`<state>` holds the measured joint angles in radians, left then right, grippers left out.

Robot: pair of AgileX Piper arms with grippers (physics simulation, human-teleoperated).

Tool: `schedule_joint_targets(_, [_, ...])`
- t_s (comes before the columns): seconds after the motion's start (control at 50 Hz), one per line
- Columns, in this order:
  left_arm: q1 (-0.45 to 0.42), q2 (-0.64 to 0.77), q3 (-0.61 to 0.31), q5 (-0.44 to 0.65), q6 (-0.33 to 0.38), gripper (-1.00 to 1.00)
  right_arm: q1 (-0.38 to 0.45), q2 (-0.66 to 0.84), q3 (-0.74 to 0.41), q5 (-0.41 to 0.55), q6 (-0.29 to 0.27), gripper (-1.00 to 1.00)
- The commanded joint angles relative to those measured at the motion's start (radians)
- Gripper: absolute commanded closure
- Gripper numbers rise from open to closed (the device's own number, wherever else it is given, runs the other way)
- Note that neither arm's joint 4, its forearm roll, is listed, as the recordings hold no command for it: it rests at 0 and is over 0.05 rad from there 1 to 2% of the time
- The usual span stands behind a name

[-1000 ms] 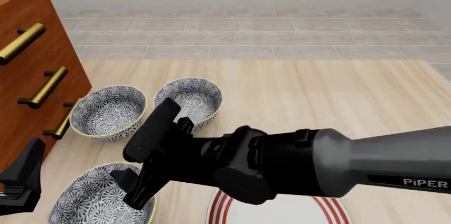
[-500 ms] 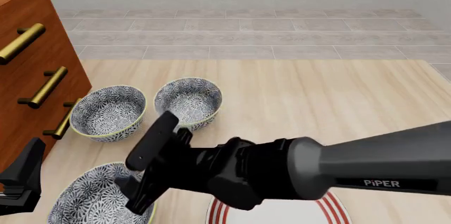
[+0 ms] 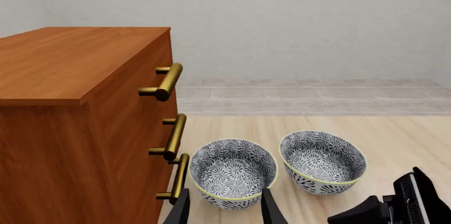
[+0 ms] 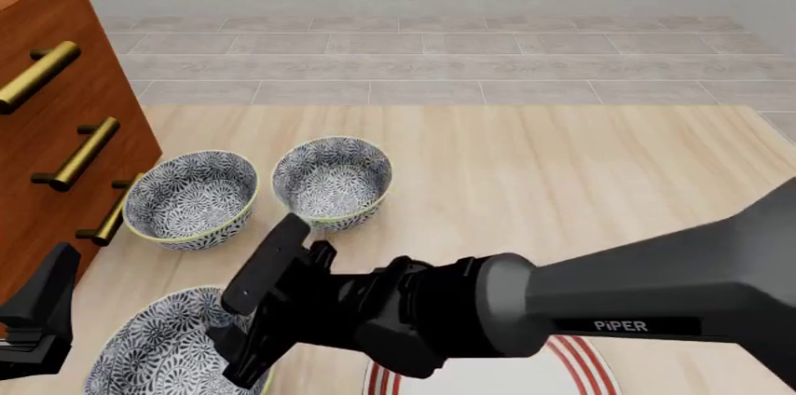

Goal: Put the bowl at the front on the plate.

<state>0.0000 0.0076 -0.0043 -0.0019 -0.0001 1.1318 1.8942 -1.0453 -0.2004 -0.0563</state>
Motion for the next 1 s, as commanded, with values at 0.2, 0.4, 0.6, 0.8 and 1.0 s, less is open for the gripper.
schedule_joint_targets(0.2, [0.000, 0.000, 0.000, 0.000, 0.000, -1.00, -0.003, 0.048, -0.009, -0.014, 0.006, -1.00])
schedule_joint_targets(0.4, [0.000, 0.000, 0.000, 0.000, 0.000, -1.00, -0.004, 0.064, -0.018, -0.013, 0.010, -1.00])
schedule_joint_targets(0.6, [0.000, 0.000, 0.000, 0.000, 0.000, -1.00, 0.000, 0.087, -0.025, -0.018, 0.017, -1.00])
schedule_joint_targets(0.8, [0.000, 0.000, 0.000, 0.000, 0.000, -1.00, 0.002, 0.115, -0.033, -0.028, 0.024, -1.00])
schedule_joint_targets(1.0, [0.000, 0.000, 0.000, 0.000, 0.000, -1.00, 0.007, 0.132, -0.039, -0.030, 0.034, -1.00])
